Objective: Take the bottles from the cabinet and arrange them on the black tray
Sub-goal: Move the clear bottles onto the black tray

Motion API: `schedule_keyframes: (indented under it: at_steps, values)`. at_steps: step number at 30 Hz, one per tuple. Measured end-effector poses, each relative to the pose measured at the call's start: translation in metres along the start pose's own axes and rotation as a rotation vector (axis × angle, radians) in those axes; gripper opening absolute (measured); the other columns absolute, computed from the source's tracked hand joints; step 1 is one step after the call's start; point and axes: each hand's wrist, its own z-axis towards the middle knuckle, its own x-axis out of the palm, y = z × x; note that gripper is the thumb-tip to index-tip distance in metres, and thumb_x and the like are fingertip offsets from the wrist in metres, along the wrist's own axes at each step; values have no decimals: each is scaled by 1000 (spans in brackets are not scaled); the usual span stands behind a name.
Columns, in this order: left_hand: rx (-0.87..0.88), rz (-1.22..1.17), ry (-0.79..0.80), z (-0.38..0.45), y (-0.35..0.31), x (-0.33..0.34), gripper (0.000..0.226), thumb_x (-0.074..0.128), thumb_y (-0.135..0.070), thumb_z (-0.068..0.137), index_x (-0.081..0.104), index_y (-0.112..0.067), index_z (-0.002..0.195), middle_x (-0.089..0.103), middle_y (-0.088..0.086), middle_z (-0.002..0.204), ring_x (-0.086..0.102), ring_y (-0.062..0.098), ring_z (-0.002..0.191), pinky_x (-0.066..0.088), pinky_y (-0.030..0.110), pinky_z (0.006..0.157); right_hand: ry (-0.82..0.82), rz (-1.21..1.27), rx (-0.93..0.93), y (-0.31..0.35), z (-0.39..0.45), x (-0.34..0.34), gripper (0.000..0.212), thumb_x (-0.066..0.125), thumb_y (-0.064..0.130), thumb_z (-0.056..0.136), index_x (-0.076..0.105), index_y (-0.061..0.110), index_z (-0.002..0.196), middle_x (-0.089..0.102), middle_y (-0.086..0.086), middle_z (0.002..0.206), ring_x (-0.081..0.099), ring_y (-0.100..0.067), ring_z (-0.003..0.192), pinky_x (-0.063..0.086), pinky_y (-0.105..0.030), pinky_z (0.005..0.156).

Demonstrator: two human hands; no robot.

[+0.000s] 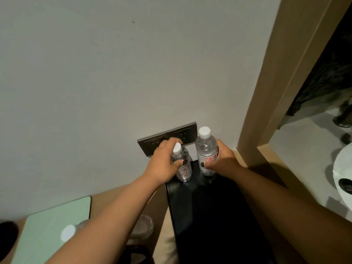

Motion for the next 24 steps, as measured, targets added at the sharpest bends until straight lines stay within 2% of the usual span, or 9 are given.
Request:
schedule_keyframes:
  at_steps: [7,17,21,24]
  values:
    - [13,1,-23,-2,3,6,56,72,-17,79,46,-28,127,49,3,123,49,25,113,42,34,96,-65,-87,-86,-17,2,17,63,77,2,69,48,9,124,52,-12,123,53,-27,115,39,-22,87]
    - [-49,-35,-49,-4,-2,12,58,70,-16,81,42,-32,129,47,5,124,46,25,115,36,25,90,-20,-30,-82,-26,11,16,69,75,1,71,42,13,130,53,-11,128,50,-27,121,43,-33,100]
    - [-52,-48,-55,-5,-3,12,58,69,-15,81,43,-31,130,46,5,122,46,24,115,35,24,89,6,-27,-71,-30,13,16,70,77,5,70,42,16,129,53,-9,128,50,-26,121,45,-40,101]
    - [-57,-51,-48,-3,-4,11,58,70,-13,80,44,-31,129,46,6,122,46,24,114,35,25,89,31,-32,-91,-31,13,15,72,77,5,69,41,14,131,54,-10,128,50,-26,122,45,-40,101]
